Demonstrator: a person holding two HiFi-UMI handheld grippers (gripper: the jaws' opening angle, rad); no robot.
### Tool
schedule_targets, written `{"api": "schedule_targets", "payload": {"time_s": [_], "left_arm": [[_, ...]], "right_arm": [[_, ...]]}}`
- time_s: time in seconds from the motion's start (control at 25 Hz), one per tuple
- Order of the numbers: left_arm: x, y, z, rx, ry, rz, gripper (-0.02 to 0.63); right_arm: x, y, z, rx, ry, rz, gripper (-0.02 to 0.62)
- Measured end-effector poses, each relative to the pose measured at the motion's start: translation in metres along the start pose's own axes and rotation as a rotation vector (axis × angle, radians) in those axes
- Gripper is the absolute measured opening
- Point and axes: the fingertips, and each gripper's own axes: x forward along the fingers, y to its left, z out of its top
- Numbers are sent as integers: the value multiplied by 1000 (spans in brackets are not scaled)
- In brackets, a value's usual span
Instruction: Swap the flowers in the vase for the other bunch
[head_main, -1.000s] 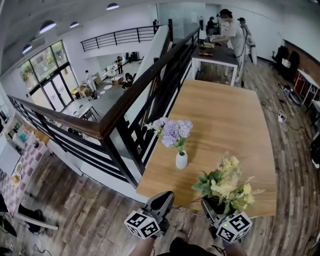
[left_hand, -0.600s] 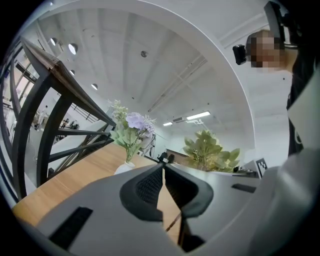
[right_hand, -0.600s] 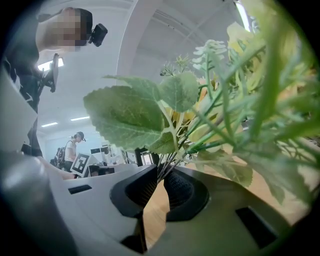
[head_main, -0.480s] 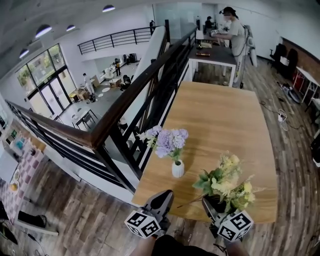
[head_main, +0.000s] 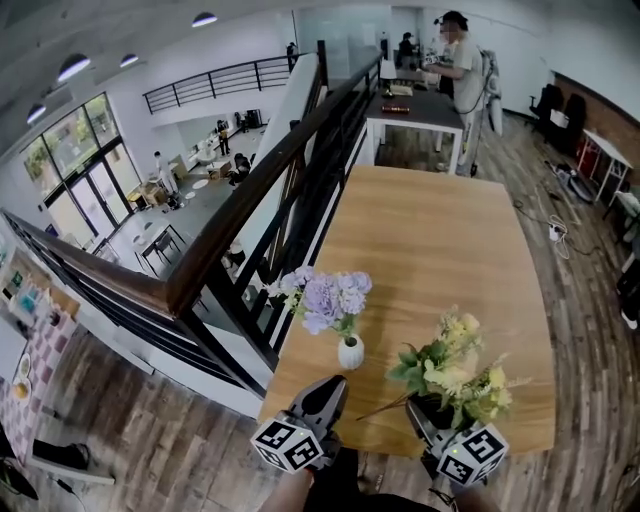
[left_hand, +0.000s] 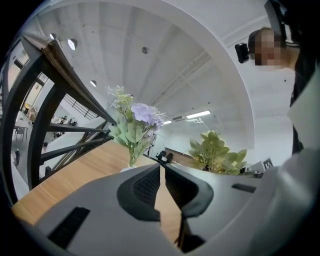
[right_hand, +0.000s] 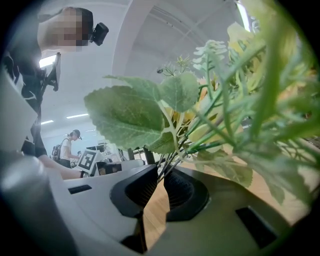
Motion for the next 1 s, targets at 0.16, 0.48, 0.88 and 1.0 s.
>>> {"api": "schedule_targets", "payload": {"time_s": [0.16, 0.48, 0.88, 1.0], "left_arm": [[17, 22, 3, -3, -10, 6, 45], [50, 52, 5, 10, 5, 34, 138], [74, 73, 13, 33, 9, 24, 164], [80, 75, 14, 38, 16, 13, 166]], "right_arm": [[13, -8, 0, -5, 1, -2, 58], [28, -26, 0, -4, 2, -11, 58], [41, -42, -9, 5, 6, -26, 58], [43, -44, -10, 8, 6, -29, 58]]}}
